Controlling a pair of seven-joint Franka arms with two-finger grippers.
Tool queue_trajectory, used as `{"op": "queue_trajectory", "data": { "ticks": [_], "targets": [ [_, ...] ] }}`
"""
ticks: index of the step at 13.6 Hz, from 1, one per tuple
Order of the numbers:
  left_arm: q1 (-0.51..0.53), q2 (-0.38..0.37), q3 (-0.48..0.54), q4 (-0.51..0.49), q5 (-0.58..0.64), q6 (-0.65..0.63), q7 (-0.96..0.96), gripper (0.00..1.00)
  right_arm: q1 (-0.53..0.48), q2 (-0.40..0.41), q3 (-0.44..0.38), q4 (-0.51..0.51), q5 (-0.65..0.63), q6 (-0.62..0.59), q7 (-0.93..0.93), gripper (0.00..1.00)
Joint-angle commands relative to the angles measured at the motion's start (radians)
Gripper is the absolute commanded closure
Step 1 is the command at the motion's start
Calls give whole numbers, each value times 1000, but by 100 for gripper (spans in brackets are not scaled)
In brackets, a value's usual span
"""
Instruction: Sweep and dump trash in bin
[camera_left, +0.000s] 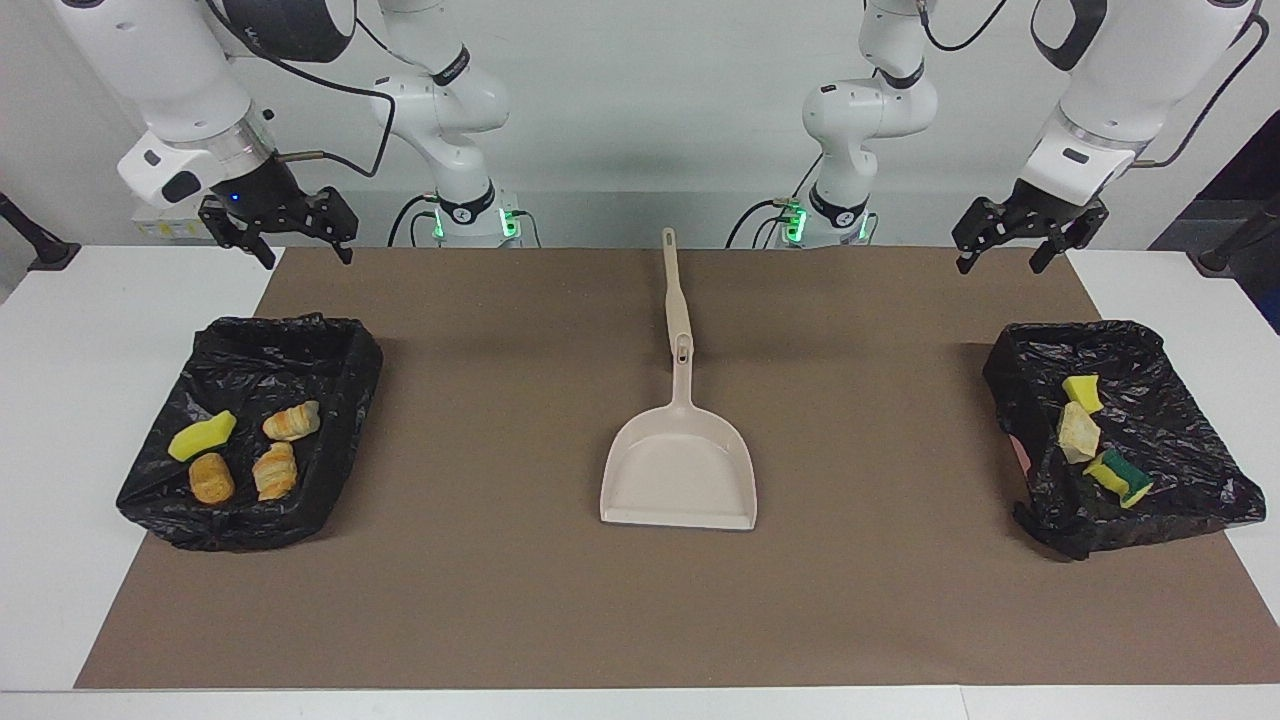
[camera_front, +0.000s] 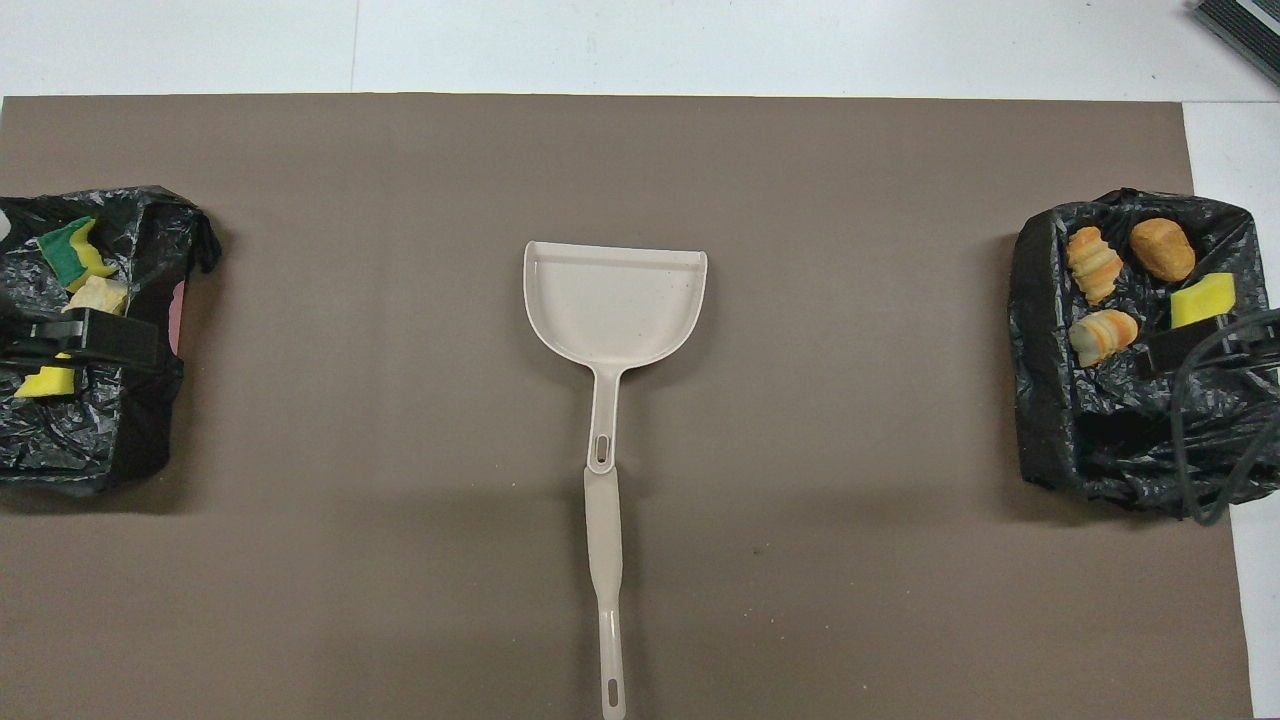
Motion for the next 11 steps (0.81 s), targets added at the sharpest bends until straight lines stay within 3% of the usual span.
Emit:
{"op": "queue_trajectory", "data": {
  "ticks": [1, 11],
  "targets": [
    [12, -20, -5, -8, -43, 31, -3, 0, -10, -5, 7, -3, 11, 5, 17, 0],
    [12, -20, -8, 0, -30, 21, 4, 0, -10, -5, 7, -3, 13, 5, 15, 0]
  ]
}}
